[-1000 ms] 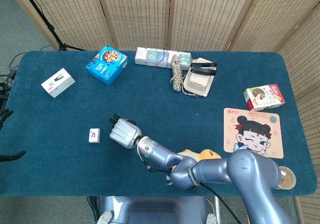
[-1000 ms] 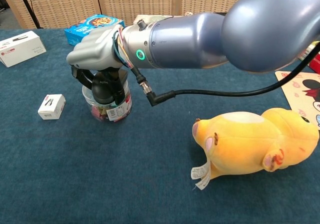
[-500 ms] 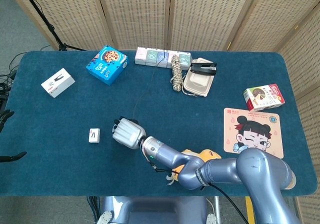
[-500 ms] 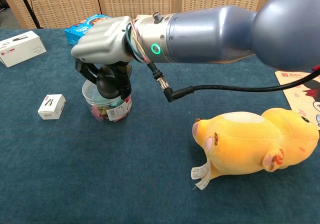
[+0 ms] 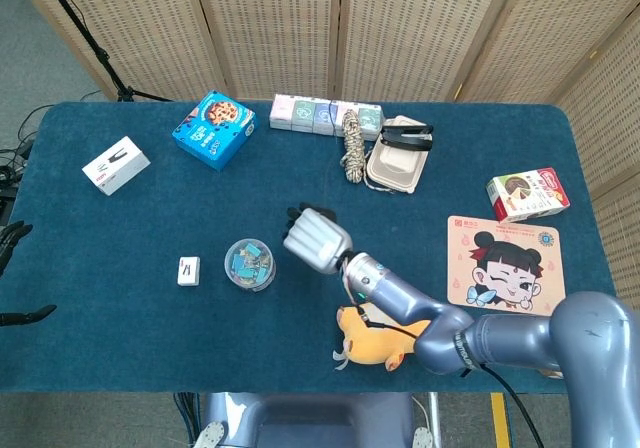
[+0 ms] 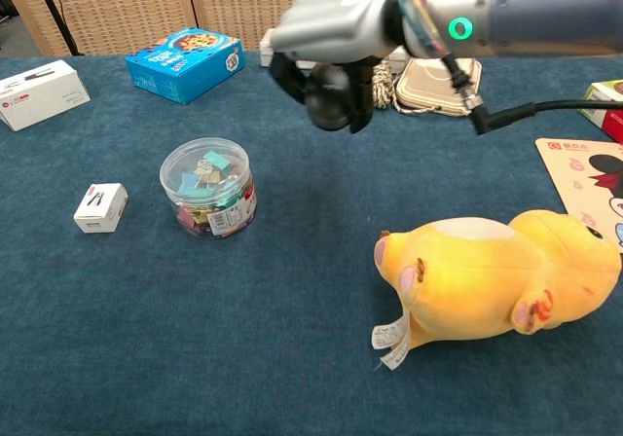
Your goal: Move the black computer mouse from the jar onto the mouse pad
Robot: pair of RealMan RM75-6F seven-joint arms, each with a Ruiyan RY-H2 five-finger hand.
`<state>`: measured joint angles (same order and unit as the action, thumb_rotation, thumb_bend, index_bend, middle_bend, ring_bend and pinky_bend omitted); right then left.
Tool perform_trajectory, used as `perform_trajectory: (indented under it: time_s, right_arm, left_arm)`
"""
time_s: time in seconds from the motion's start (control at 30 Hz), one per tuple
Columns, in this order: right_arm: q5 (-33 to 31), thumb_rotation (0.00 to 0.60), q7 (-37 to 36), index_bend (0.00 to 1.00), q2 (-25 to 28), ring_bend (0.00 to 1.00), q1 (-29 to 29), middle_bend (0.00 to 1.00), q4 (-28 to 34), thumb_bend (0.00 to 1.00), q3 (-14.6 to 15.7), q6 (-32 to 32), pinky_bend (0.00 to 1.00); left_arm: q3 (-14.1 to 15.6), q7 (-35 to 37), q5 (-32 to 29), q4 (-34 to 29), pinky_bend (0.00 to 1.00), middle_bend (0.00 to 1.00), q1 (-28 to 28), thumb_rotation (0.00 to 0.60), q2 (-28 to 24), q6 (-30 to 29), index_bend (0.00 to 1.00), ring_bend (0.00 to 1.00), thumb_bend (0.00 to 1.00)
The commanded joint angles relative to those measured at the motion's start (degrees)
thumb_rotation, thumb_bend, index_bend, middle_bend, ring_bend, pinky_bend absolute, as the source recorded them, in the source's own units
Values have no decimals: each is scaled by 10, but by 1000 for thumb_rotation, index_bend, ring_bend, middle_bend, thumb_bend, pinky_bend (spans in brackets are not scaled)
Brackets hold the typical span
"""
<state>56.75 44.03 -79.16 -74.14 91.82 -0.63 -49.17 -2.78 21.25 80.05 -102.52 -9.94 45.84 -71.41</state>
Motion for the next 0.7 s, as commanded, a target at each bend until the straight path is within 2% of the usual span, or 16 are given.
perform_trajectory:
  time_s: [0.03, 0.43, 0.7]
  right_arm:
    - [6, 600, -3, 654, 49, 233, 39, 431, 10, 290, 33, -16, 335]
    - [80, 600, -78, 652, 151, 233, 159, 429, -19, 301, 104, -42, 336]
    - [127, 600, -112, 651, 181, 233, 227, 429, -57, 301, 144, -38, 336]
  left_arm:
    - [0, -15, -5, -5, 0, 0, -1, 600, 4, 2, 0, 0, 0]
    - [-5, -62, -29, -20, 0, 0, -9, 600, 14, 11, 0, 0, 0]
    - [-4, -79, -34, -26, 0, 0, -10, 600, 17, 13, 0, 0, 0]
